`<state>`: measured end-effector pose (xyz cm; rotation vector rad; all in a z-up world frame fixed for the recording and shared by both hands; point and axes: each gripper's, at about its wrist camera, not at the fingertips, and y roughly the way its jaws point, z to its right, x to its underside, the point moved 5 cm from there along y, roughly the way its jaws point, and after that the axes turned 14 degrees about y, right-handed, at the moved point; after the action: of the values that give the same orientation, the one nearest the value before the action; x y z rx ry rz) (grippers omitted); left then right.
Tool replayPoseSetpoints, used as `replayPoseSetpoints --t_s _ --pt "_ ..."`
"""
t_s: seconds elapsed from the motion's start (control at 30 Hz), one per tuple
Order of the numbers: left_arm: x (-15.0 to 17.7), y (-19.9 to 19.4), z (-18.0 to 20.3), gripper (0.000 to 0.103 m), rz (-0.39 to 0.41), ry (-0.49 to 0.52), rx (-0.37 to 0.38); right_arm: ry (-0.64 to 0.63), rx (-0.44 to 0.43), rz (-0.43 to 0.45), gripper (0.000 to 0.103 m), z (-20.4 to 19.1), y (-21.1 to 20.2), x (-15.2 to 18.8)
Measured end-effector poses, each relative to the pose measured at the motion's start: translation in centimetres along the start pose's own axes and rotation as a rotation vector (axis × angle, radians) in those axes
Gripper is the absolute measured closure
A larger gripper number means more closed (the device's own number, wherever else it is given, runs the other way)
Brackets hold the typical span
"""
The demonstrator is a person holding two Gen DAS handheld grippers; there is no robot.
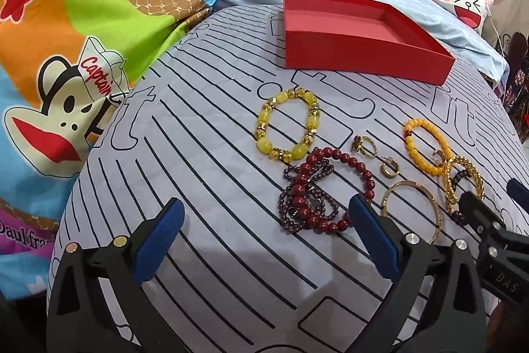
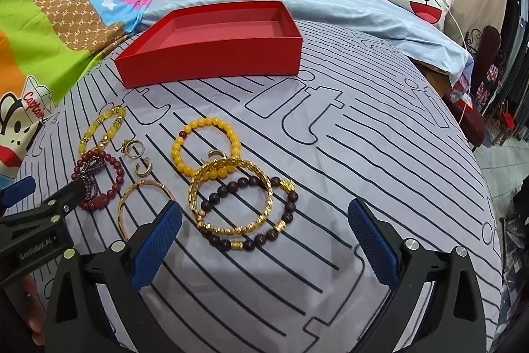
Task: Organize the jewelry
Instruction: 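Grasp the gold twisted bangle with the right tool while the left grasps the red bead bracelet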
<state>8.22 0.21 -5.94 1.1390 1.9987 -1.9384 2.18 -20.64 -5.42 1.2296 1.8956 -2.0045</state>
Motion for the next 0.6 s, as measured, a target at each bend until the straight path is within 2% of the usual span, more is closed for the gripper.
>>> replayPoseSetpoints --t_s 0.13,0.33,0.43,0.47,0.6 --pt "0.2 0.3 -0.2 0.008 -0.011 -0.005 0.006 -0.021 0.002 -0.007 0.012 -0.7 1.0 -0.4" --pt "0.1 0.5 -0.3 0.008 -0.011 -0.006 0.004 -0.048 0.0 -0.031 0.036 -1.4 2.1 -0.2" --pt "0.0 0.6 -0.3 0.008 -0.01 -0.007 0.008 -0.056 -0.005 -0.016 0.043 -1.6 1.9 -0.2" --pt "-0.2 0.7 -0.3 0.008 -0.009 -0.006 0.01 -0.061 -0.01 -0.006 0.048 -1.6 1.7 -0.2" --pt "-0.8 0.9 -0.1 0.009 0.003 -0.004 0.016 -0.052 -0.027 -0.017 0.048 -1.5 1.6 -0.2"
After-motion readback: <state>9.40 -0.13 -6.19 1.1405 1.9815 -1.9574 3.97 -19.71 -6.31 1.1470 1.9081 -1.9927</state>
